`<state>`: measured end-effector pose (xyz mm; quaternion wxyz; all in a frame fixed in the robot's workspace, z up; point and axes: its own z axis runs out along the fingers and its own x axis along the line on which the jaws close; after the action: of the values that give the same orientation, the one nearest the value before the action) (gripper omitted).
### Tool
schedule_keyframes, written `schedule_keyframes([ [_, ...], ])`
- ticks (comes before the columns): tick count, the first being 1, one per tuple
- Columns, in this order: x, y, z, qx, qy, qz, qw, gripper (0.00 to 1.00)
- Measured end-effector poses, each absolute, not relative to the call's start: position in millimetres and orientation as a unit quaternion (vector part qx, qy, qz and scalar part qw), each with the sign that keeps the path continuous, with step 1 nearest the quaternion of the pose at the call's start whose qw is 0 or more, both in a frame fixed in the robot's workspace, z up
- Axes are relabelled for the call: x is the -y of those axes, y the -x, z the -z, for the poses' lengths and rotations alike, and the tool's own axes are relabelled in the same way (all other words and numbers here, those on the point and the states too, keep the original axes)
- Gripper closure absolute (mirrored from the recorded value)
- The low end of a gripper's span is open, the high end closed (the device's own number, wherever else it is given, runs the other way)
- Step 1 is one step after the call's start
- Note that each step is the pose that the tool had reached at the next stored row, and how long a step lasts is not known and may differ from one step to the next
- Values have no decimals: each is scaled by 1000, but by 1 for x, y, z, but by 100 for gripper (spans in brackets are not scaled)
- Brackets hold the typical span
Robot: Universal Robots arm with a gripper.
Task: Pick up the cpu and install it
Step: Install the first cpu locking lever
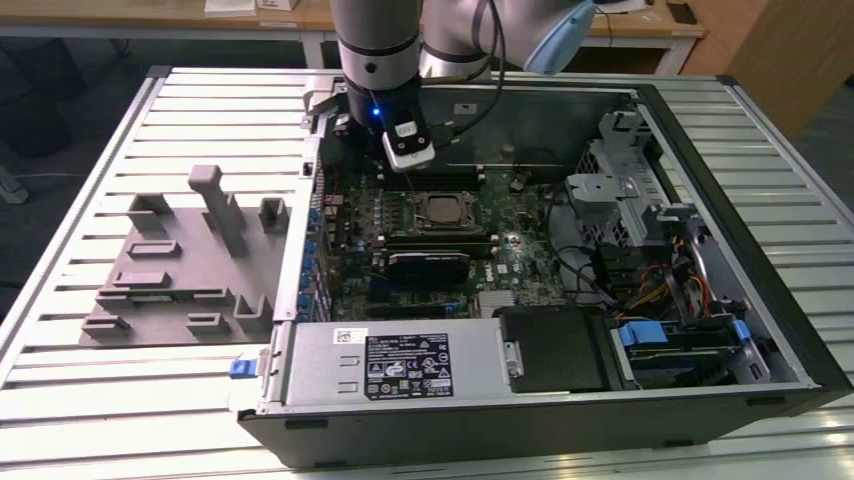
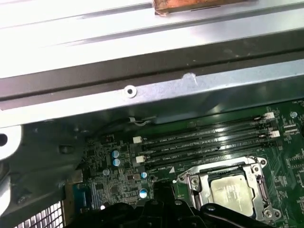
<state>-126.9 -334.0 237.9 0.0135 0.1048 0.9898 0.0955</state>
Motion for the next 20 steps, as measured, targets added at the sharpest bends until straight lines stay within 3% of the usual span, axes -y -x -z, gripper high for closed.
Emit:
schedule_keyframes([
  [20,334,127,-250,-988,-104,-113,12,89],
])
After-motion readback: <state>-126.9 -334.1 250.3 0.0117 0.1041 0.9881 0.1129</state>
